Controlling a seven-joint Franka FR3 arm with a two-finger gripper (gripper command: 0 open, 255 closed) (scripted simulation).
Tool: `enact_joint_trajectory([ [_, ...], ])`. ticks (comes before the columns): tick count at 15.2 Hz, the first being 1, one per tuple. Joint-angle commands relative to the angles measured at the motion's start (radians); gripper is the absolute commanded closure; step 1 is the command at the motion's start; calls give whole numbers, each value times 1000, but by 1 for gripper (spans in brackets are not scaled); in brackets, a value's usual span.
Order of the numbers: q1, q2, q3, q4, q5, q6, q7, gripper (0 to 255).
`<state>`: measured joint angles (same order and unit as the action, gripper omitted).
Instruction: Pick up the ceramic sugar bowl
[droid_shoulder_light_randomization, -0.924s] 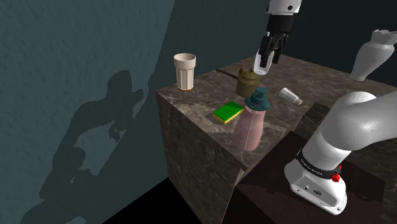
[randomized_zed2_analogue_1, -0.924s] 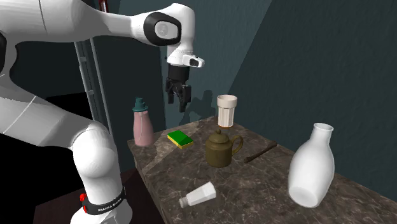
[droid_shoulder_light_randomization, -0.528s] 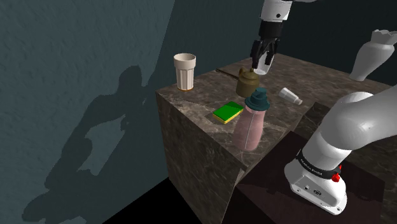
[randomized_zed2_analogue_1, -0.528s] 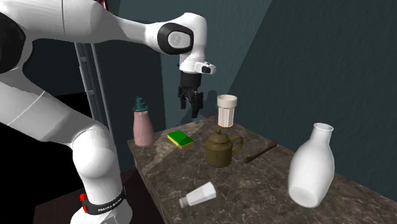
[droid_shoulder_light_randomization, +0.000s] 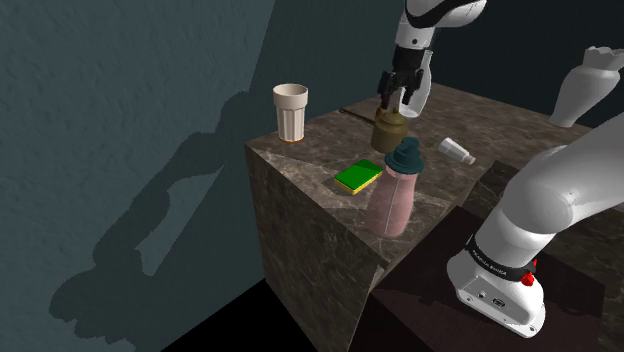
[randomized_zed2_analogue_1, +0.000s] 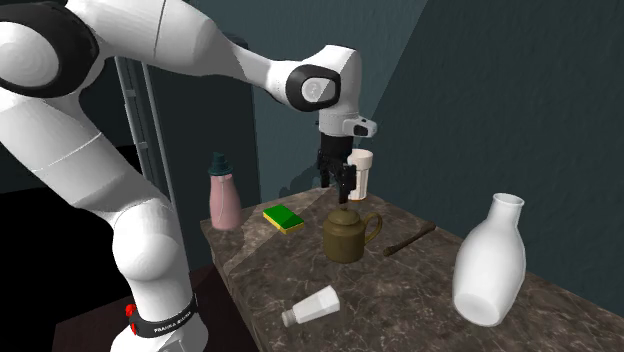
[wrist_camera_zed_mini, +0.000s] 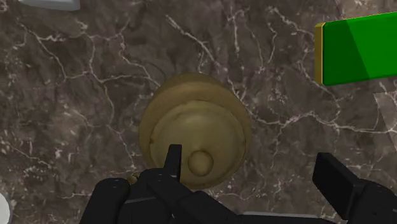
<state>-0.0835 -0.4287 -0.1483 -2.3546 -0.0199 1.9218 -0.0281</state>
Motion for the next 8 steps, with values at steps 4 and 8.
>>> enact_joint_trajectory([
  [4,-22,157,-36,70,5,127,6,0],
  [8,-35,254,-59,113,18,202,2,0],
])
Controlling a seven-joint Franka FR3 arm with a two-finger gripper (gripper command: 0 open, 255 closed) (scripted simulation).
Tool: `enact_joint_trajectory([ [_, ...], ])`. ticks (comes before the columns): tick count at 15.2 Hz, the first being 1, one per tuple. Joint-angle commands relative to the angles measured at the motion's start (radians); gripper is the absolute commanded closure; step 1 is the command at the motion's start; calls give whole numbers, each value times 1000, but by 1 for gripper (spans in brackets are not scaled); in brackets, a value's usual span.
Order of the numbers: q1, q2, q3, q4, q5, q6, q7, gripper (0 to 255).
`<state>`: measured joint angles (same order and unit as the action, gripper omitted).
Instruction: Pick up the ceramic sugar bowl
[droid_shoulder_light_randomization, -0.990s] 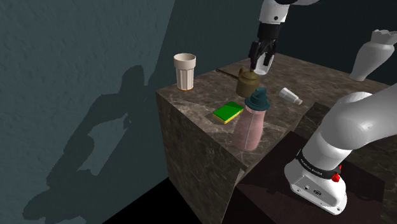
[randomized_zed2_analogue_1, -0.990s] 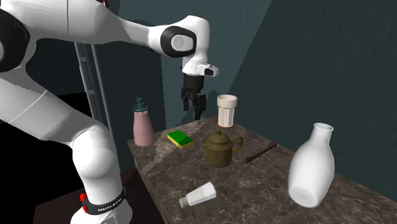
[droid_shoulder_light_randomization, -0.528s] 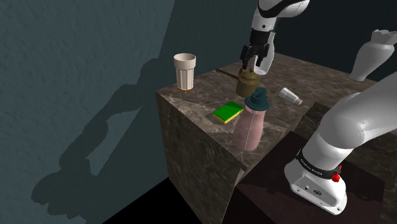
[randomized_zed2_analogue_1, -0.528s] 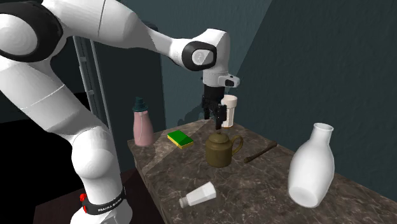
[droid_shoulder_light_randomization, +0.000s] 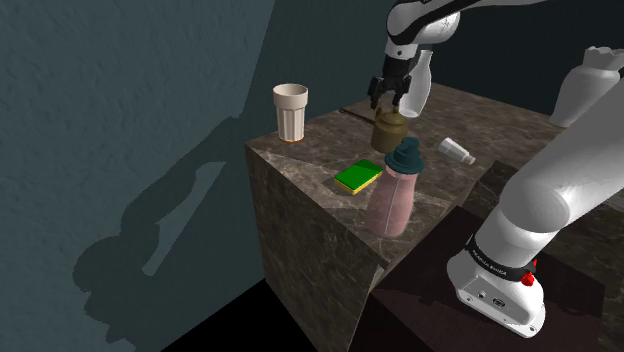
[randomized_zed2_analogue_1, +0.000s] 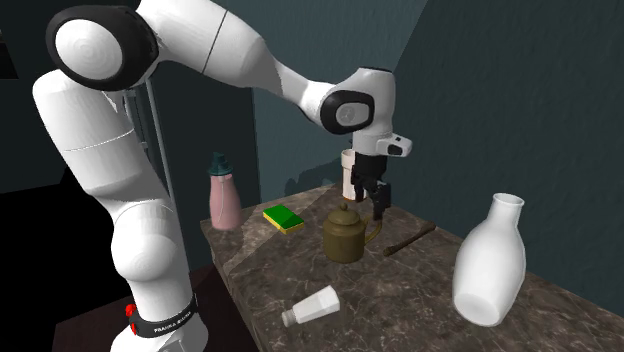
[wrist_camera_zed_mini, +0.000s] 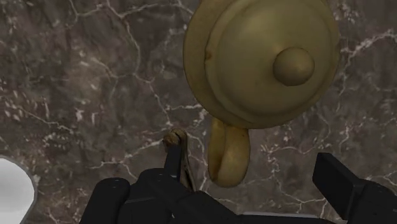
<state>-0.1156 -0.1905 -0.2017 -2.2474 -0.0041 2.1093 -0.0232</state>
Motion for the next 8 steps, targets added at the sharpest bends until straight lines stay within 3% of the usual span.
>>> enact_joint_trajectory([
  [1,-3,21,-6,-3,3,28,-4,0],
  [8,-3,53,-9,-49,11,105,-12,0],
])
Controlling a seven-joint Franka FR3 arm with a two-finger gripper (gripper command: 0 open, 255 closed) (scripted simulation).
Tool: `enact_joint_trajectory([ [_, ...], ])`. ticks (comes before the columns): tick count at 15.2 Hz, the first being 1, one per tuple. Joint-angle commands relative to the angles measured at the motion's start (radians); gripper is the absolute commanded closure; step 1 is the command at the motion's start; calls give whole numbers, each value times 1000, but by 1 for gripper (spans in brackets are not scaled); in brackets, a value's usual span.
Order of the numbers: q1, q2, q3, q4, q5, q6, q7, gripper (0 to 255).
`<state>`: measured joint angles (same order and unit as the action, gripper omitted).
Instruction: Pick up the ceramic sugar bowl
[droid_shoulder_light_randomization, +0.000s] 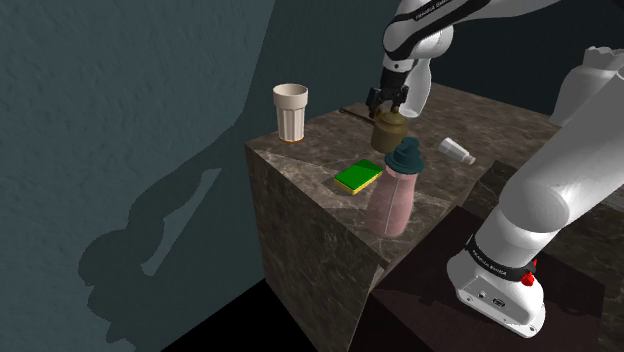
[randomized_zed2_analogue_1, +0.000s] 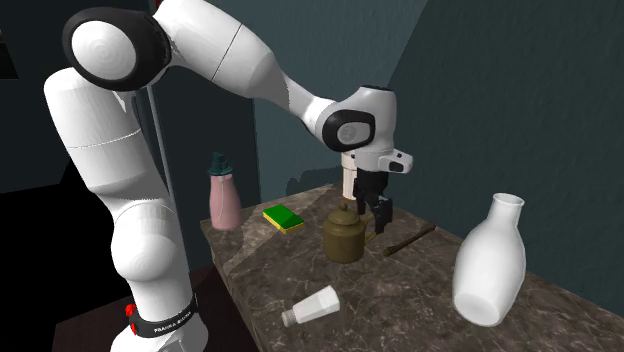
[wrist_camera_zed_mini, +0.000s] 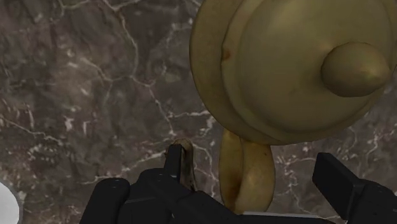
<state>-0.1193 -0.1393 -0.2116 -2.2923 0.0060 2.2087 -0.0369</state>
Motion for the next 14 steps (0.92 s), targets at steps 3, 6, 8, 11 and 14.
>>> enact_joint_trajectory([
  [3,1,0,1,-4,0,5,2,255],
  [6,1,1,1,-4,0,5,2,255],
  [8,1,1,1,-4,0,6,1,255],
  [11,1,2,1,-4,1,6,1,255],
  [14,1,-16,3,20,-4,-36,6,255],
])
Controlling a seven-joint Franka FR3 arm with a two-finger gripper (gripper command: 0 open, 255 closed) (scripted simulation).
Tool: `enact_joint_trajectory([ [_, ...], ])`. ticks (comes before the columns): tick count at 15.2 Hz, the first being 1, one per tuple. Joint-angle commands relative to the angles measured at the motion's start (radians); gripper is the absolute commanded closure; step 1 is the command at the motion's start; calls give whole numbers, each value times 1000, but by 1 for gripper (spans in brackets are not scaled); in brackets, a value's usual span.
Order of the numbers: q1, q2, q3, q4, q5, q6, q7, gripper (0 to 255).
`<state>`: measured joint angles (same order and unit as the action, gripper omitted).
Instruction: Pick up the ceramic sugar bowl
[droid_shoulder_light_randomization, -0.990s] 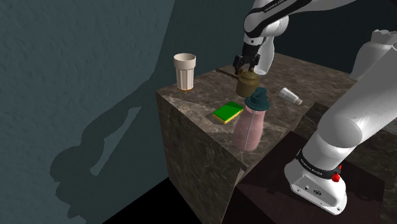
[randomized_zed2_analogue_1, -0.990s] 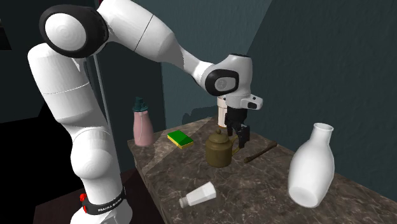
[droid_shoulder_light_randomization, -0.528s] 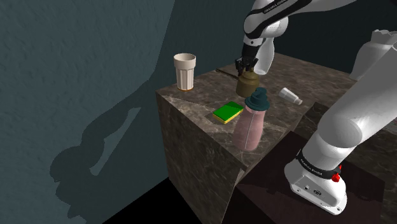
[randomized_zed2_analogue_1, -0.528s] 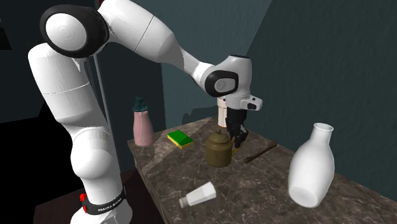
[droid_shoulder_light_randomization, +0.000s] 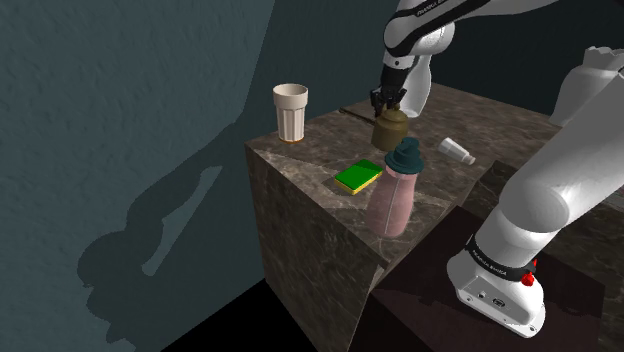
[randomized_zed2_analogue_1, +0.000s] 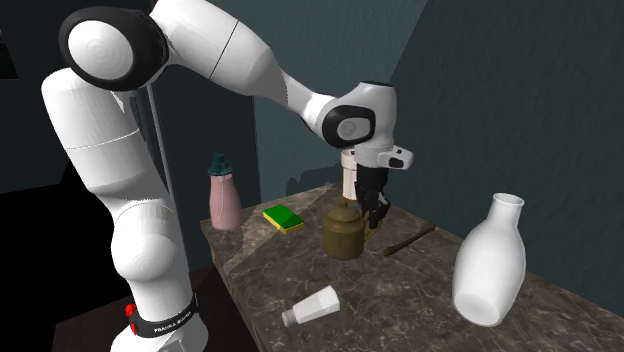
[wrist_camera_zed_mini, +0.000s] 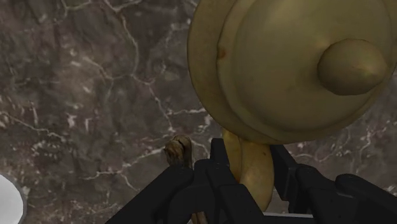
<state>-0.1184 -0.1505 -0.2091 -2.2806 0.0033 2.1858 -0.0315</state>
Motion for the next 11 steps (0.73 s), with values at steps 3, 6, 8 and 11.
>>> enact_joint_trajectory([
  [3,-1,-21,2,34,-5,-54,4,255],
  [6,-1,-35,3,62,-8,-95,8,255],
  [8,-1,-43,4,81,-10,-122,10,255],
  [11,0,-53,6,111,-11,-163,12,255],
])
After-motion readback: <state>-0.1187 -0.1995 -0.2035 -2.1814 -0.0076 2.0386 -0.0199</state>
